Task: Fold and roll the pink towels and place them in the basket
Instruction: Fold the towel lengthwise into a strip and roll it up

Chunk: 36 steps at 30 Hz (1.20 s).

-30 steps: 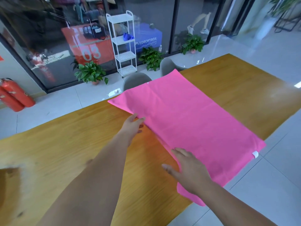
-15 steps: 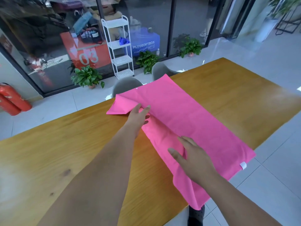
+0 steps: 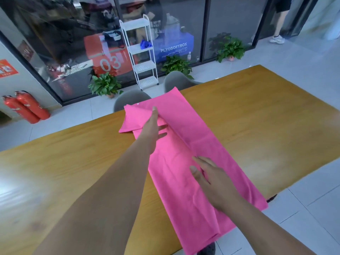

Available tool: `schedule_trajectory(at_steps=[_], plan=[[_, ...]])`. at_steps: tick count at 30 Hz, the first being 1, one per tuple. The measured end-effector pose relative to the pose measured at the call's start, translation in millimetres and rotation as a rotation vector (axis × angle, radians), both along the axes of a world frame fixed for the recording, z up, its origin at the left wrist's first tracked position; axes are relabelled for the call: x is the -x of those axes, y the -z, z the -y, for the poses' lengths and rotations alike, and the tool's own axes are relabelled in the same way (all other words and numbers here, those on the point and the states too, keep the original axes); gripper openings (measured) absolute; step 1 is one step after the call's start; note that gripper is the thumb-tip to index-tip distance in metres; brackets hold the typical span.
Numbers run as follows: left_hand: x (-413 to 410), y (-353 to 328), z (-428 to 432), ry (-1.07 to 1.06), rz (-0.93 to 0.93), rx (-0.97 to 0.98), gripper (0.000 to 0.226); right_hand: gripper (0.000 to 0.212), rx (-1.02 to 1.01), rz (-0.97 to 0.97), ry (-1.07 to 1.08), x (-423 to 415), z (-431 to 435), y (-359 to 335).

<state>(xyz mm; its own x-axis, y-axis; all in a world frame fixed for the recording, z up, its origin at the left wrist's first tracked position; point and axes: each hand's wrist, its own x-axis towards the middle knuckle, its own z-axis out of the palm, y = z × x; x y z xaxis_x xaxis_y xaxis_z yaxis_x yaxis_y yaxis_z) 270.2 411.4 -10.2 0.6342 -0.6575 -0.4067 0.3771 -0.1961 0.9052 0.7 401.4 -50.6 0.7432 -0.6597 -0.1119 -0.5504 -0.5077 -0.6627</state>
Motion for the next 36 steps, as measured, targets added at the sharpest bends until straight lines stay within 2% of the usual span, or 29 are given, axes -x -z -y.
schedule_trajectory(at_steps=[9, 14, 16, 18, 20, 26, 30, 36], plan=[[48, 6, 88, 0.018, 0.059, -0.047, 0.077, 0.09, -0.17, 0.133, 0.026, 45, 82, 16], [72, 24, 136, 0.073, 0.122, -0.094, 0.074, 0.052, -0.367, 0.151, 0.14, 61, 127, 30], [86, 47, 144, 0.156, 0.172, -0.16, 0.076, 0.053, -0.465, 0.11, 0.178, 71, 142, 44], [105, 83, 137, 0.272, 0.274, -0.26, 0.08, 0.057, -0.519, 0.03, 0.187, 85, 148, 61], [129, 115, 116, 0.365, 0.396, -0.359, 0.073, 0.058, -0.54, -0.015, 0.194, 101, 148, 78], [182, 171, 36, 0.532, 0.852, -0.475, 0.08, 0.053, -0.477, 0.017, 0.157, 136, 143, 101], [208, 172, -3, 0.627, 1.002, -0.454, 0.062, 0.049, -0.433, 0.029, 0.148, 153, 137, 111], [231, 167, -30, 0.802, 1.114, -0.487, 0.057, 0.041, -0.331, 0.007, 0.162, 161, 124, 116]])
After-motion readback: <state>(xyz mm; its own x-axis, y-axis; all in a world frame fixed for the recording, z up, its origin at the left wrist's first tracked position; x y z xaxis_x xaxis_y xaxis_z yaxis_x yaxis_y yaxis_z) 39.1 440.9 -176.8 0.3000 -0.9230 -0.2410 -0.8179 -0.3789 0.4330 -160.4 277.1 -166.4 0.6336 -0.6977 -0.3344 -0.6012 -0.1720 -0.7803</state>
